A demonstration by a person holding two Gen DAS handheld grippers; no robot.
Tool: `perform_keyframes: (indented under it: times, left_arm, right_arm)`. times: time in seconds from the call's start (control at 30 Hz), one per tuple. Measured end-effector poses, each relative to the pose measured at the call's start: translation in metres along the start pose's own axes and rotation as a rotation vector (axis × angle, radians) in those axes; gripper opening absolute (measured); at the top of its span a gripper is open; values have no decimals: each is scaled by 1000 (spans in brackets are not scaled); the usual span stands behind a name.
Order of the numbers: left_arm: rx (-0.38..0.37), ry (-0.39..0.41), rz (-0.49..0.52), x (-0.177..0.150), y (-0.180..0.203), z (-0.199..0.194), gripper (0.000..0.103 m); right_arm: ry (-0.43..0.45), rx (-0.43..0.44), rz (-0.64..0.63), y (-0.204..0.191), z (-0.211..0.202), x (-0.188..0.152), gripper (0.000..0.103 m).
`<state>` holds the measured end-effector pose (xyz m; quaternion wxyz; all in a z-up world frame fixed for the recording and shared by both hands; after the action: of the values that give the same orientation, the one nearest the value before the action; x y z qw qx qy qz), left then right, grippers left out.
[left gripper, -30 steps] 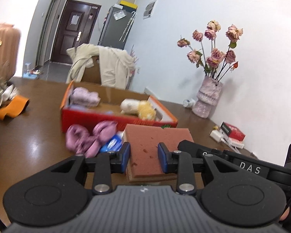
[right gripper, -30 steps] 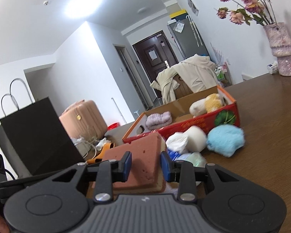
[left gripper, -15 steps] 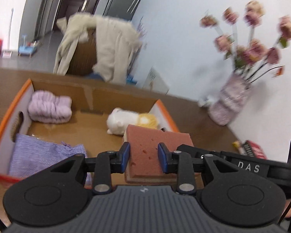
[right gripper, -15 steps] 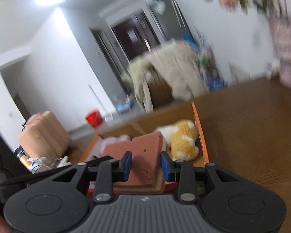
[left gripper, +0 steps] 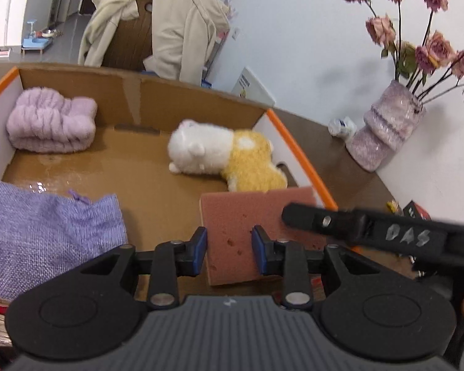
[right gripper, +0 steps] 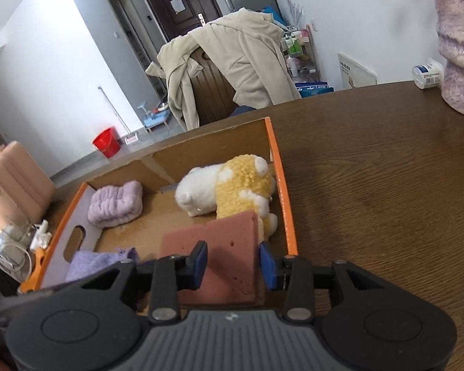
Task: Organize soft objects
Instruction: 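Carry the pink sponge into the box beside the plush toy and release, then move the right gripper back over the pile of soft items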
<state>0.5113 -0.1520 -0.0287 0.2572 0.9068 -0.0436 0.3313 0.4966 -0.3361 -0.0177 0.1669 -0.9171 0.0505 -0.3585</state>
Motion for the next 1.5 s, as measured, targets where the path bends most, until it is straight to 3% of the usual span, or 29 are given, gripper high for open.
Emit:
perform_keyframes:
  times: [0.13, 0.37, 0.53, 0.73, 0.8, 0.9, 1.0, 1.23, 1.33, 1.5]
  left_arm:
    - [-16, -2, 28, -1, 5, -2, 33]
    - [-18, 52, 73, 8, 16, -30, 39]
    - [48, 155, 119, 22, 19, -80, 43]
    - [145, 278, 192, 26, 20, -151, 58]
    - [186, 313, 227, 19, 23, -173, 68]
    - [239, 380, 273, 5, 28, -201, 80]
    - [294, 452, 310, -18, 31, -227, 84]
    - [375, 642, 363, -91, 35, -278, 99]
    - [382, 673, 366, -123, 38, -293, 102]
    - [394, 689, 352, -169, 38, -311, 103]
  right_arm:
    - [20, 1, -9, -4, -6, 2, 55]
    - [111, -19, -43, -16, -37, 19, 58]
    - [166, -16, -66, -25, -70, 30, 59]
    - [214, -15, -133, -46, -114, 26, 65]
    - [223, -11, -158, -54, -127, 21, 66]
    - [257, -10, -203, -67, -148, 11, 71]
    - [322, -31, -283, -81, -168, -6, 79]
    - [514, -63, -479, -106, -205, -74, 98]
    - [580, -82, -510, -111, -218, -105, 98]
    - [597, -57, -486, -111, -236, -146, 99]
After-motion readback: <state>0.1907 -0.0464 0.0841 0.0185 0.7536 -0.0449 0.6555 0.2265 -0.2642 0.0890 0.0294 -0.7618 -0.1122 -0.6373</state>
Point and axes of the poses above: each gripper's, at about its wrist camera, not at the fingertips, and z roughly the way its jaws point, y to its right, x to its top, the point moved 3 cm from there along z, roughly the way its jaws point, and after that the axes turned 3 degrees about -z, right-handed, at the moved point
